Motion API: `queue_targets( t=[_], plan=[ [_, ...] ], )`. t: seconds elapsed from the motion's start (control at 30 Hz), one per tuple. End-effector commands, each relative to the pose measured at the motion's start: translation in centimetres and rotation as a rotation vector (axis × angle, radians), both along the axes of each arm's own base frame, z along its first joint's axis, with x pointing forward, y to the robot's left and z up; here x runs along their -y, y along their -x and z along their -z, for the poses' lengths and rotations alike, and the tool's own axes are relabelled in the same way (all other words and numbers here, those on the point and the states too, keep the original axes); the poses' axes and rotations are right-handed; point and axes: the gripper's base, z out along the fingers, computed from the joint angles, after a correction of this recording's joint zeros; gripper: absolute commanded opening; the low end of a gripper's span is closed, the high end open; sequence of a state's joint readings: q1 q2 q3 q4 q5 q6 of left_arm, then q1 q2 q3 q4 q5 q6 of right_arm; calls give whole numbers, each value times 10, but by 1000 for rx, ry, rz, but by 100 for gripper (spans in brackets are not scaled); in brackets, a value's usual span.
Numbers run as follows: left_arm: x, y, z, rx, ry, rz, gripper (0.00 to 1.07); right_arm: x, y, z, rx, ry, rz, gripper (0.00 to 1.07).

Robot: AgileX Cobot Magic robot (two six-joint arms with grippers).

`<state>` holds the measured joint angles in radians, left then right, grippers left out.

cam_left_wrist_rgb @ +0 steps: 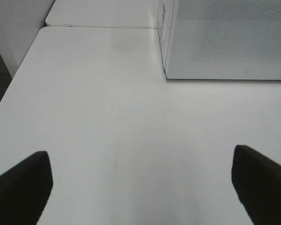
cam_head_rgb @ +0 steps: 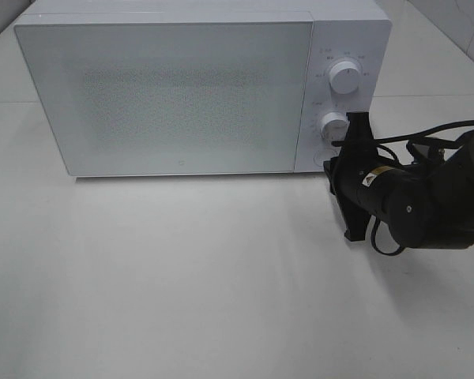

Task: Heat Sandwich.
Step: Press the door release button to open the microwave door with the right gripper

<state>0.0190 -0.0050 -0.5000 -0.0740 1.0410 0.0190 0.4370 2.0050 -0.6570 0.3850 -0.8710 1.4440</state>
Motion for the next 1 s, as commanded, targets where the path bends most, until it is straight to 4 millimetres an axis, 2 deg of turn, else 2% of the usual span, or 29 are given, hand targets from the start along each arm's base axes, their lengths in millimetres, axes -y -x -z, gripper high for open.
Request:
queue_targets(
  t=[0.03,0.43,0.77,1.0],
  plan=[
    [0,3,1,29,5,-1,98,1,-12,1,11,-7,8,0],
    [0,3,1,29,5,-1,98,-6,-35,10,19,-15,16,0],
    [0,3,1,29,5,-1,98,-4,-46,-1,189,-20,61,0],
    [0,3,1,29,5,-1,98,-3,-47,-9,225,-22,66,0]
  ],
)
